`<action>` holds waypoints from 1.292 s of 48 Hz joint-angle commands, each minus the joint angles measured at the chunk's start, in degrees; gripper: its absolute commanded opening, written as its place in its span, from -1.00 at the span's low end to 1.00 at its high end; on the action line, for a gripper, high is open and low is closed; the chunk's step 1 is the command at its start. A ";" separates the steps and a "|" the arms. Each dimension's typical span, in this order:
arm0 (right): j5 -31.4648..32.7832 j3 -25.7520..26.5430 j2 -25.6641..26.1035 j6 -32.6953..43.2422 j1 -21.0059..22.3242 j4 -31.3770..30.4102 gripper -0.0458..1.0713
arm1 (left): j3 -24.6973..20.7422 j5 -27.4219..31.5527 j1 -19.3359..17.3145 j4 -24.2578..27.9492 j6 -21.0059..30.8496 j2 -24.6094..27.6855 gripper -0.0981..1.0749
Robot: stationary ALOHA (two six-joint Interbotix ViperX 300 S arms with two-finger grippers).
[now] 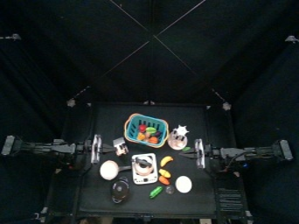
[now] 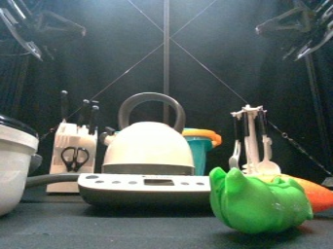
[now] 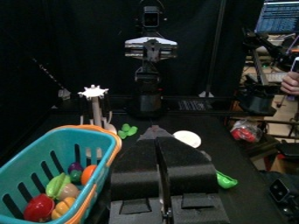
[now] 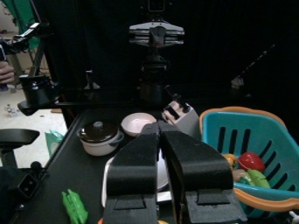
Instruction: Grab teapot
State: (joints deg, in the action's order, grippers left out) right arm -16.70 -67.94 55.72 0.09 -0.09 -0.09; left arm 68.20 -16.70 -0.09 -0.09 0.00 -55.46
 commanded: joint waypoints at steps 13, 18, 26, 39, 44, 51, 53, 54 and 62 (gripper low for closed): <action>-0.26 4.57 -10.20 2.29 -1.93 0.53 -0.90 | -2.72 -4.66 5.27 0.00 0.09 4.57 -0.84; -0.35 6.94 -13.80 2.55 -3.08 0.70 -0.89 | -3.69 -4.66 6.59 -0.09 0.09 6.50 -0.83; -0.35 10.72 -18.98 2.55 -5.10 4.66 -0.89 | -4.04 -4.57 6.86 -0.09 0.09 8.26 -0.82; 1.67 15.82 -24.17 2.37 -5.80 13.18 -0.65 | -3.96 -4.48 6.77 -0.09 0.09 8.70 -0.82; 2.81 18.19 -25.93 2.37 -5.71 14.06 -0.41 | -3.69 -4.39 6.59 -0.18 0.09 8.70 -0.82; 6.59 21.53 -28.48 2.46 -5.63 14.15 -0.07 | -3.52 -4.13 6.50 -1.85 0.09 8.70 -0.82; 8.44 22.24 -29.00 2.46 -5.63 14.15 0.00 | -3.43 -3.96 6.50 -2.46 0.09 8.70 -0.82; 9.40 22.68 -29.18 2.46 -5.54 14.15 0.03 | -3.43 -3.78 6.50 -2.90 0.09 8.70 -0.82; 17.31 25.66 -30.06 2.55 -5.45 14.41 0.14 | -3.08 -2.20 6.50 -5.71 0.09 8.88 -0.82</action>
State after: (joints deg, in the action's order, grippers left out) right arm -2.20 -44.82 25.40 2.64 -5.71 13.97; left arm 65.92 -19.25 6.50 -4.66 0.09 -46.93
